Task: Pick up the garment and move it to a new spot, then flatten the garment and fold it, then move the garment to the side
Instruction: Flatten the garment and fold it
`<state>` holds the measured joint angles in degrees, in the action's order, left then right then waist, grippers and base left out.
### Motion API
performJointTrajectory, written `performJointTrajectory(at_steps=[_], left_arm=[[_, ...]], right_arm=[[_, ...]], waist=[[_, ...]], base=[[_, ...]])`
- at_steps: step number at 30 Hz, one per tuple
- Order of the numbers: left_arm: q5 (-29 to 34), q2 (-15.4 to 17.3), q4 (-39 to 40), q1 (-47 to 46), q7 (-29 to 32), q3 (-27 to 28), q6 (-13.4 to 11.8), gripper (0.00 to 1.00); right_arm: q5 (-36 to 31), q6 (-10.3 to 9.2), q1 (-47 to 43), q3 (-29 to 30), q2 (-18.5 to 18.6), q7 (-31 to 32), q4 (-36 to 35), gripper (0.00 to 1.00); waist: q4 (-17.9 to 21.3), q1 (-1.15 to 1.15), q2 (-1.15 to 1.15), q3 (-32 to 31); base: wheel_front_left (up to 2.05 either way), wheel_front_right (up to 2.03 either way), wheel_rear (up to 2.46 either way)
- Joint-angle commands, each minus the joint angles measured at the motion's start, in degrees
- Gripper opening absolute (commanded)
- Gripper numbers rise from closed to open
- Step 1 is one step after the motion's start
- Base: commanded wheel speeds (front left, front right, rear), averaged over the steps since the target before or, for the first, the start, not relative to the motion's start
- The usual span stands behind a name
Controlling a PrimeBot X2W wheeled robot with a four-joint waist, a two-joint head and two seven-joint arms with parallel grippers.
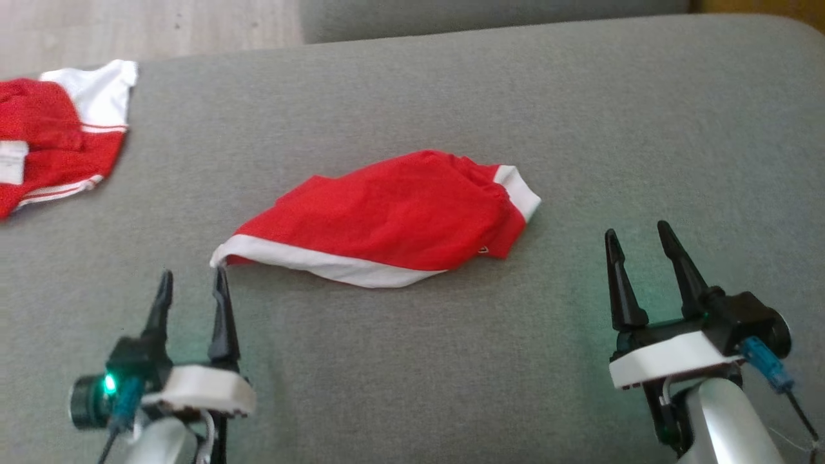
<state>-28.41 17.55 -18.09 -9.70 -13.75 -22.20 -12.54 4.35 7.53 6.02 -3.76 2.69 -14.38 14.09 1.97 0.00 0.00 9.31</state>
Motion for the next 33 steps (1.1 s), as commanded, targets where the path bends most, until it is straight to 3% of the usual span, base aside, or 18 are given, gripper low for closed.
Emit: performJointTrajectory(at_steps=[1, 7, 16, 26, 33], left_arm=[[-0.53, 0.79, 2.12, -0.13, -0.75, 2.45, -0.11, 1.0], [0.04, -1.76, 6.38, 2.78, -1.09, 1.37, -0.14, 1.0], [1.74, -5.12, 9.21, 1.87, -1.2, -1.09, 0.81, 1.0], [3.1, -6.14, 9.87, 0.75, -1.24, -0.39, 1.05, 1.0], [3.84, -6.69, 9.97, 0.67, -1.24, 0.5, 1.44, 1.0]], right_arm=[[-0.48, -0.04, -0.19, -1.43, 0.19, -0.62, -1.4, 1.0], [-1.53, -0.04, 0.59, -4.42, 0.19, -0.42, 1.32, 1.0], [-5.47, -0.04, 8.56, -8.31, 0.19, 2.58, 10.96, 1.0], [-4.05, -0.04, 17.65, -8.03, 0.19, 2.93, 21.73, 1.0], [1.26, -0.04, 21.68, -12.17, 0.19, 2.65, 26.42, 1.0]], waist=[[-1.03, 0.0, 0.0, -0.71], [-4.16, 0.0, 0.0, -0.79], [-8.15, 0.0, 0.0, 2.04], [-10.37, 0.0, 0.0, 4.5], [-10.64, 0.0, 0.0, 5.32]], base=[[0.0, 0.0, 0.0], [0.0, 0.0, 0.0], [0.0, 0.0, 0.0], [0.0, 0.0, 0.0], [0.0, 0.0, 0.0]])
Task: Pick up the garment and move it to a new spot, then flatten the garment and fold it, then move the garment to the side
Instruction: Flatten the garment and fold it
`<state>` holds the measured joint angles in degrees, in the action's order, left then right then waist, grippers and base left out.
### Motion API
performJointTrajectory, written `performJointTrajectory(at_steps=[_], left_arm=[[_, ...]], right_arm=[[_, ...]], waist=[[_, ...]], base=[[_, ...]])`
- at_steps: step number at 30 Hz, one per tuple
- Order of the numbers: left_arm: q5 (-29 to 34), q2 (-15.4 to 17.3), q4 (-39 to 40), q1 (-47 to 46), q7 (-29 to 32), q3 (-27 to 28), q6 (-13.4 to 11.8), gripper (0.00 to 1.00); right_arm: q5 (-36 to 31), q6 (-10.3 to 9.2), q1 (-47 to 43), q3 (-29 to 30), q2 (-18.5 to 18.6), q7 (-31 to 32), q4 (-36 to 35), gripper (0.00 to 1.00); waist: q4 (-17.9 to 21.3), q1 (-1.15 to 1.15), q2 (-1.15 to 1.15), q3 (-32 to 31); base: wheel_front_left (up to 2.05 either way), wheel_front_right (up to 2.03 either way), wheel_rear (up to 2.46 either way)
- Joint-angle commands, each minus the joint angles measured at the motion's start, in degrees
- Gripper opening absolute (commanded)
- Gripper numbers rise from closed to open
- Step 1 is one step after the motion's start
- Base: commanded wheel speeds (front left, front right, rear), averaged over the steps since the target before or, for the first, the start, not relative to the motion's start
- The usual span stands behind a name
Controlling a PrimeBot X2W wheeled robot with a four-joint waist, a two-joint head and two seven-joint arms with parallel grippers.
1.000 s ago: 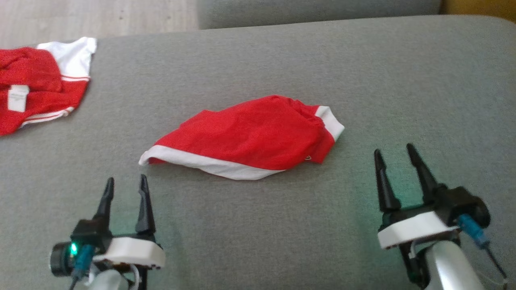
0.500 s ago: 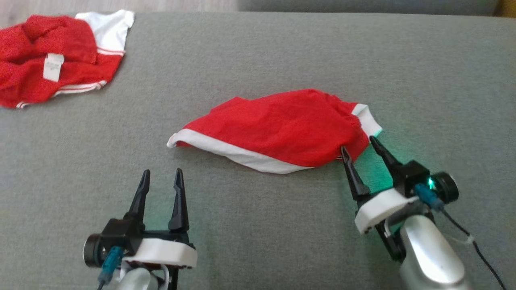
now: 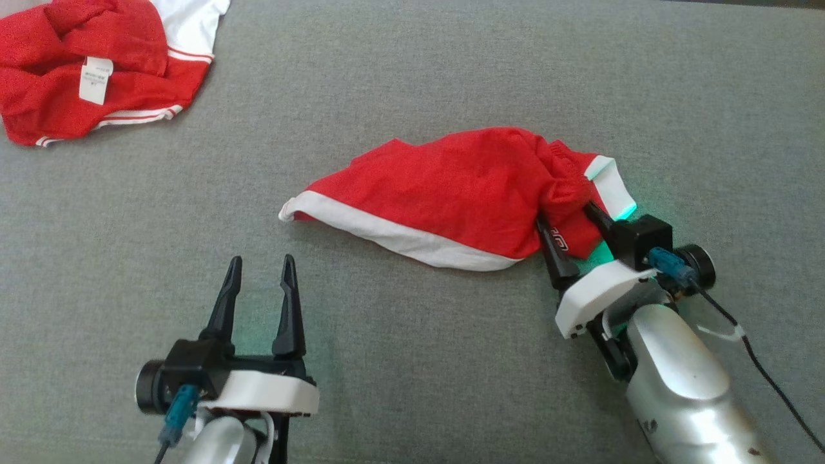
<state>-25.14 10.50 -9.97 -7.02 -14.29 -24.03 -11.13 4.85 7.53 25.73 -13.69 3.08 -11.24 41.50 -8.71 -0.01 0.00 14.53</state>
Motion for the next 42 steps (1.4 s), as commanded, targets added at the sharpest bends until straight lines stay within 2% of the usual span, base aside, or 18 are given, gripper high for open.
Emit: performJointTrajectory(at_steps=[1, 3, 5, 6, 8, 9, 14, 19, 29, 34, 38, 42], left_arm=[[0.58, 0.36, 1.85, -2.01, -0.7, 2.33, 0.03, 1.0], [0.8, 0.15, 1.81, -2.0, -0.7, 2.55, 0.15, 1.0], [1.03, -0.09, 1.74, -1.96, -0.7, 2.7, 0.31, 1.0], [1.13, -0.19, 1.68, -1.92, -0.7, 2.77, 0.39, 1.0], [1.44, -0.44, 1.46, -1.7, -0.71, 3.01, 0.61, 1.0], [1.54, -0.49, 1.39, -1.59, -0.71, 3.09, 0.66, 1.0], [1.96, -0.61, 1.12, -0.78, -0.71, 3.43, 0.98, 1.0], [2.21, -0.71, 1.01, 0.37, -0.71, 3.47, 1.21, 1.0], [2.32, -0.26, 1.85, 2.42, -0.71, 4.43, 1.1, 1.0], [2.36, -0.23, 2.18, 2.56, -0.71, 4.44, 1.2, 1.0], [2.57, -0.52, 2.27, 1.92, -0.71, 4.12, 1.41, 1.0], [2.75, -0.88, 2.4, 0.98, -0.71, 3.99, 1.84, 1.0]], right_arm=[[0.75, -0.04, 1.97, -2.23, -0.2, -0.48, -1.0, 1.0], [1.38, -0.04, 2.72, -3.21, -0.2, -1.02, -0.61, 1.0], [1.89, -0.04, 3.1, -4.36, -0.2, -1.5, -0.58, 0.77], [2.2, -0.04, 3.16, -4.97, -0.2, -1.67, -0.65, 0.51], [3.01, -0.04, 2.92, -6.72, -0.2, -1.96, -0.96, 0.13], [3.35, -0.04, 2.79, -7.25, -0.2, -2.03, -1.27, 0.0], [5.6, -0.04, 0.62, -8.8, -0.2, -1.66, -5.02, 0.0], [7.13, -0.04, -4.16, -8.56, -0.2, 1.27, -12.61, 0.0], [7.25, -0.04, -19.4, 1.72, -0.2, 13.56, -35.61, 0.0], [9.26, -0.04, -25.17, 5.61, -0.2, 18.78, -44.19, 0.0], [10.26, -0.04, -25.01, 7.72, -0.2, 21.21, -46.32, 0.0], [12.21, -0.04, -20.56, 9.79, -0.2, 22.53, -42.8, 0.0]], waist=[[0.05, 0.01, 0.0, 0.1], [0.15, 0.01, 0.0, 0.18], [0.27, 0.01, 0.0, 0.11], [0.34, 0.01, 0.0, 0.03], [0.63, 0.01, 0.0, -0.45], [0.77, 0.01, 0.0, -0.66], [1.71, 0.01, 0.0, -2.41], [2.89, 0.01, 0.0, -4.54], [6.51, 0.01, 0.0, -7.15], [7.47, 0.01, 0.0, -6.88], [7.19, 0.01, 0.0, -5.96], [6.1, 0.01, 0.0, -4.66]], base=[[0.0, 0.0, 0.0], [0.0, 0.0, 0.0], [0.0, 0.0, 0.0], [0.0, 0.0, 0.0], [0.0, 0.0, 0.0], [0.0, 0.0, 0.0], [0.0, 0.0, 0.0], [0.0, 0.0, 0.0], [0.0, 0.0, 0.0], [0.0, 0.0, 0.0], [0.0, 0.0, 0.0], [0.0, 0.0, 0.0]])
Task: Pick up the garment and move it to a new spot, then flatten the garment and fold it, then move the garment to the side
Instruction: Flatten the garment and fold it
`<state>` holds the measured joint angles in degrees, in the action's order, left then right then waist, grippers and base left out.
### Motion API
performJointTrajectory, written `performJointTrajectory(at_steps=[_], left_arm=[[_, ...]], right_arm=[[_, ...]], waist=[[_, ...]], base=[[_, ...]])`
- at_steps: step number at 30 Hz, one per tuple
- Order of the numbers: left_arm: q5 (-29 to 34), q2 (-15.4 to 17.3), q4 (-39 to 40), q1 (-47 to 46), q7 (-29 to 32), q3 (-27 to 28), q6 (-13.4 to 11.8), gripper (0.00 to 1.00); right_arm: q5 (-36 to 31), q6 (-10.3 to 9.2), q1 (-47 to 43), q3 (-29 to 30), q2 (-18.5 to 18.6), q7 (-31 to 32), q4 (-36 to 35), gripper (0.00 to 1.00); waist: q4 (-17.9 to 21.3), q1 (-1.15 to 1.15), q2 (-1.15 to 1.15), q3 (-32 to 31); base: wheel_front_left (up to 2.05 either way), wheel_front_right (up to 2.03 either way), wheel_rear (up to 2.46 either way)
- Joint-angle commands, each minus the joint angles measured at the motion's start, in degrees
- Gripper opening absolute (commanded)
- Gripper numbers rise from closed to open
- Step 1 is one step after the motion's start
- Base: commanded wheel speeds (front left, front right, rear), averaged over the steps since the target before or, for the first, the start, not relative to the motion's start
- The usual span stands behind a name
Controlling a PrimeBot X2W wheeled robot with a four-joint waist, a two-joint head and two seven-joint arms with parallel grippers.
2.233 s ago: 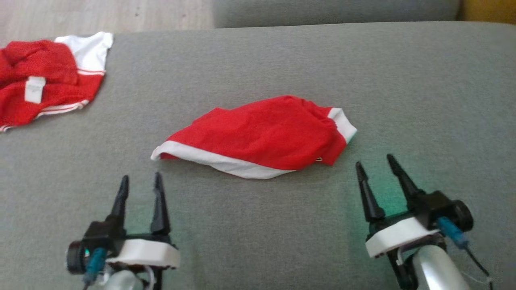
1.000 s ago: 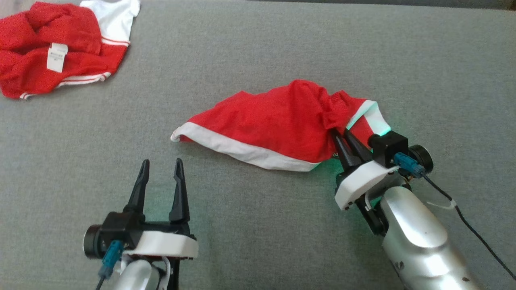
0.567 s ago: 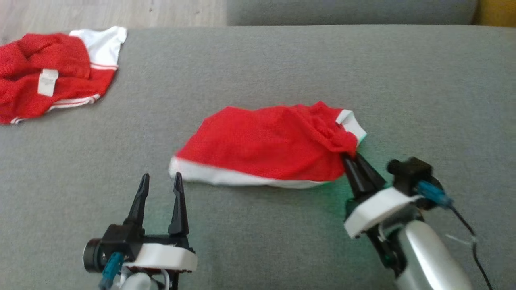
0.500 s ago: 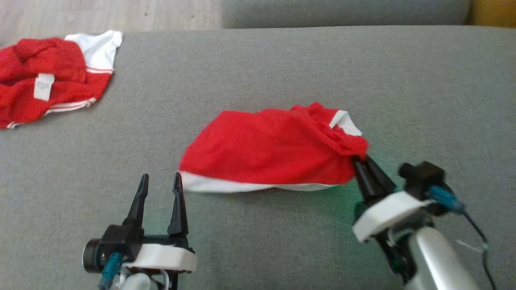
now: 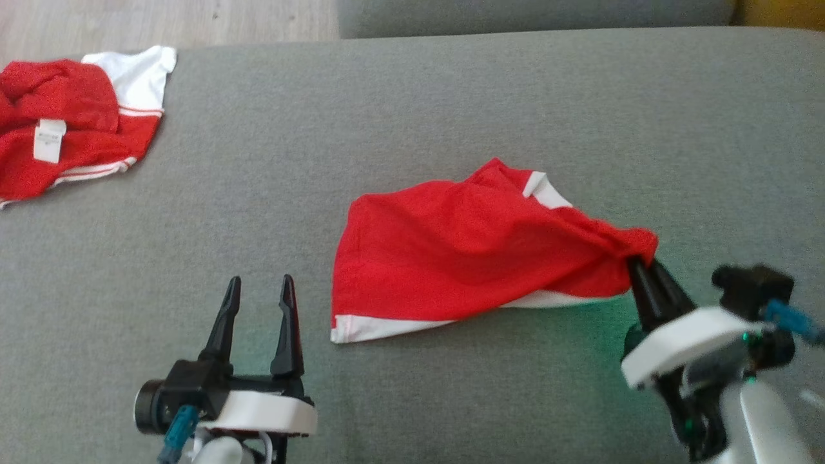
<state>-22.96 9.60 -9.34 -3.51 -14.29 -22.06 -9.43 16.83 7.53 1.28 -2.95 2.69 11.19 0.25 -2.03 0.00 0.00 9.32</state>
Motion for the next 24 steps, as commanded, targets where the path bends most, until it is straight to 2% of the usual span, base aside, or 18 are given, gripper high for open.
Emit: performJointTrajectory(at_steps=[1, 2, 3, 4, 9, 16, 17, 18, 19, 24], left_arm=[[0.63, -0.07, 1.78, -2.73, -0.71, 2.0, 0.23, 1.0], [0.63, -0.07, 1.78, -2.73, -0.71, 2.0, 0.23, 1.0], [0.79, -0.32, 1.73, -3.14, -0.71, 1.94, 0.37, 1.0], [0.79, -0.32, 1.73, -3.14, -0.71, 1.94, 0.37, 1.0], [1.28, -1.0, 1.51, -4.23, -0.71, 1.61, 1.0, 1.0], [2.02, -1.96, 1.09, -5.42, -0.71, 1.5, 1.63, 1.0], [2.08, -2.04, 1.0, -5.48, -0.71, 1.63, 1.69, 1.0], [2.14, -2.1, 0.91, -5.52, -0.71, 1.76, 1.77, 1.0], [2.2, -2.16, 0.83, -5.56, -0.71, 1.92, 1.83, 1.0], [2.61, -2.45, 0.51, -5.75, -0.71, 2.54, 2.03, 1.0]], right_arm=[[-0.22, -0.04, 5.58, -0.38, 0.19, 0.26, 0.02, 0.0], [-0.22, -0.04, 5.58, -0.38, 0.19, 0.26, 0.02, 0.0], [1.78, -0.04, 9.09, 0.65, 0.19, 0.68, 4.0, 0.0], [1.78, -0.04, 9.09, 0.65, 0.19, 0.68, 4.0, 0.0], [2.22, -0.04, 18.32, 2.91, 0.19, 1.11, 15.19, 0.0], [-4.04, -0.04, 29.41, 9.0, 0.19, -1.76, 30.22, 0.0], [-4.97, -0.04, 30.64, 9.52, 0.19, -2.35, 32.01, 0.06], [-6.08, -0.04, 31.71, 9.68, 0.19, -2.95, 33.7, 0.43], [-7.42, -0.04, 32.63, 9.7, 0.19, -3.64, 35.23, 1.0], [-10.43, -0.04, 35.16, 8.31, 0.19, -7.67, 40.22, 1.0]], waist=[[-1.0, 0.0, 0.0, 0.93], [-1.0, 0.0, 0.0, 0.93], [-1.88, 0.0, 0.0, 1.56], [-1.88, 0.0, 0.0, 1.56], [-4.43, 0.0, 0.0, 3.06], [-6.95, 0.0, 0.0, 4.79], [-7.03, 0.0, 0.0, 4.91], [-7.07, 0.0, 0.0, 5.01], [-7.03, 0.0, 0.0, 5.11], [-6.0, 0.0, 0.0, 5.1]], base=[[0.0, 0.0, 0.0], [0.0, 0.0, 0.0], [0.0, 0.0, 0.0], [0.0, 0.0, 0.0], [0.0, 0.0, 0.0], [0.0, 0.0, 0.0], [0.0, 0.0, 0.0], [0.0, 0.0, 0.0], [0.0, 0.0, 0.0], [0.0, 0.0, 0.0]])
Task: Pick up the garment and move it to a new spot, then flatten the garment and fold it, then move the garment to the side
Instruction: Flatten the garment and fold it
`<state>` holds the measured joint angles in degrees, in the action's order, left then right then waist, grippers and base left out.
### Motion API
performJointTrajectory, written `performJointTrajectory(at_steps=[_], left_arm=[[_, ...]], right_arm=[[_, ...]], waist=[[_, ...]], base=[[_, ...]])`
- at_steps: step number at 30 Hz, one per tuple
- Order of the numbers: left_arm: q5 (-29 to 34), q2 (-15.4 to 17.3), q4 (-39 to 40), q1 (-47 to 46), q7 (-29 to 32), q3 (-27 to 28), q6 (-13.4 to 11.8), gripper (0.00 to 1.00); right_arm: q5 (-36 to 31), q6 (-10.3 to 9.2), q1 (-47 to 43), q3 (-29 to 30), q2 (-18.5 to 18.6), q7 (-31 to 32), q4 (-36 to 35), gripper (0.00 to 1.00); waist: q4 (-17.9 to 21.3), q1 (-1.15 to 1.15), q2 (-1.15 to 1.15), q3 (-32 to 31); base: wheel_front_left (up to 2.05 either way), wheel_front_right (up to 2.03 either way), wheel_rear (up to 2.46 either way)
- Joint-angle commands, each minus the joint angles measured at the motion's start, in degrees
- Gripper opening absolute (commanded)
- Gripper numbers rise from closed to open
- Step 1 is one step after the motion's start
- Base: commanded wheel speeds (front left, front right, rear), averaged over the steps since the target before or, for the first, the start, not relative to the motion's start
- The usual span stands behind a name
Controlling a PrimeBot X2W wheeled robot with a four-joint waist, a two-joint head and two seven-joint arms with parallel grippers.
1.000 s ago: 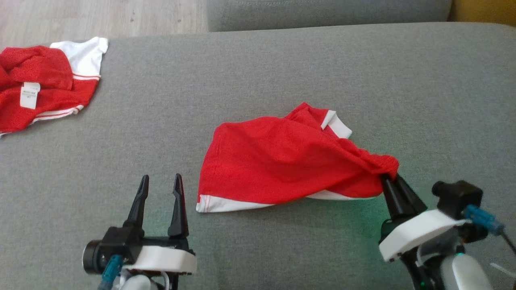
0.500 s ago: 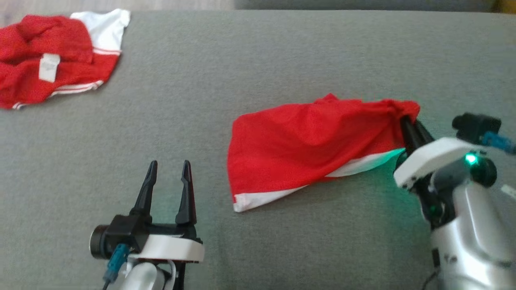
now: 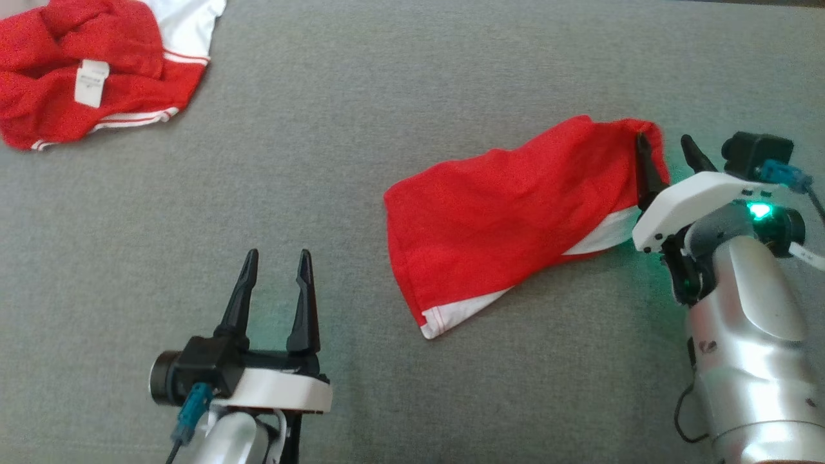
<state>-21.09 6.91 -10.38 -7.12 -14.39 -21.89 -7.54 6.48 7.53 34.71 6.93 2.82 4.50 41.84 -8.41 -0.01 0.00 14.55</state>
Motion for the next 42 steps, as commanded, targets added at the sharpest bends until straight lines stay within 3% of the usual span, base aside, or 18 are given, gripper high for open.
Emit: performJointTrajectory(at_steps=[1, 9, 23, 36, 42], left_arm=[[0.81, 0.22, 1.5, -2.14, -0.61, 2.51, 0.2, 1.0], [1.18, 0.24, 1.48, -1.32, -0.61, 3.54, 0.32, 1.0], [1.1, -0.43, 0.05, 0.4, 0.78, 0.28, 2.74, 1.0], [-1.03, -2.54, -7.29, -0.19, 8.48, -8.28, 7.82, 1.0], [-1.73, -3.08, -11.08, -1.53, 10.19, -10.34, 8.65, 1.0]], right_arm=[[-0.25, -0.04, 1.83, -1.82, 0.06, -1.98, -1.0, 1.0], [-1.06, -0.04, -3.83, -3.86, 0.06, -7.85, -4.95, 1.0], [3.55, -0.04, -22.65, -6.67, 0.06, -7.66, -25.72, 1.0], [4.67, -0.04, -25.04, -5.98, 0.06, -7.07, -35.96, 1.0], [4.94, -0.04, -25.23, -6.55, 0.06, -6.74, -38.42, 1.0]], waist=[[0.75, 0.01, 0.0, -0.25], [3.93, 0.01, 0.0, -2.1], [7.25, 0.01, 0.0, -4.77], [9.24, 0.01, 0.0, -4.1], [10.7, 0.01, 0.0, -3.34]], base=[[0.0, 0.0, 0.0], [0.0, 0.0, 0.0], [0.0, 0.0, 0.0], [0.0, 0.0, 0.0], [0.0, 0.0, 0.0]])
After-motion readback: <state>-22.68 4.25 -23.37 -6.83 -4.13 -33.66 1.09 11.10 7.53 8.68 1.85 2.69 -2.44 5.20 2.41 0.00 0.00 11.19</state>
